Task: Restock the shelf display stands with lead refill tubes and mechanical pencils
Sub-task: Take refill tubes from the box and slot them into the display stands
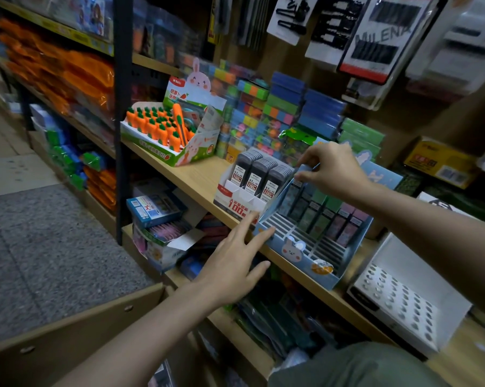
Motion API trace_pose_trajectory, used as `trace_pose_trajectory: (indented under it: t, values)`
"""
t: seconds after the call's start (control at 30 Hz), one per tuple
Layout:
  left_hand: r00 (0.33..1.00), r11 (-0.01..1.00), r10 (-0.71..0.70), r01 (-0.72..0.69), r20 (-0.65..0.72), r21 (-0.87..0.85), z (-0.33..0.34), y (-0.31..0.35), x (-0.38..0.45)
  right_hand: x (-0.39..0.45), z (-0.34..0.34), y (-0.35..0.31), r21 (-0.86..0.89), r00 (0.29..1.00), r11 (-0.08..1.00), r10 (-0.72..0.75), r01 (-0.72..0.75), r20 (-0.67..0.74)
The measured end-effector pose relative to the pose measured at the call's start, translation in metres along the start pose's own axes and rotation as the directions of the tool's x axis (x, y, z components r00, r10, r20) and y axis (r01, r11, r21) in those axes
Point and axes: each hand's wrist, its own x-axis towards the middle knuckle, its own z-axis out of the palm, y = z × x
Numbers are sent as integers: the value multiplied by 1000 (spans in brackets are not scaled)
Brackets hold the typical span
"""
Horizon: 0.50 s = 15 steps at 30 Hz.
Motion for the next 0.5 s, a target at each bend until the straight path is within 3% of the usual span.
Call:
trace_pose_trajectory:
  t: [0.17, 0.5]
  values:
    - [1000, 1000, 10, -10, -24, -19, 1, 1, -2, -2, 2, 0, -7, 999, 999, 32, -32, 14]
    - [999, 998, 26, -28, -39, -53, 0, 4, -4, -22, 28, 4, -198, 985, 980, -57, 24, -163]
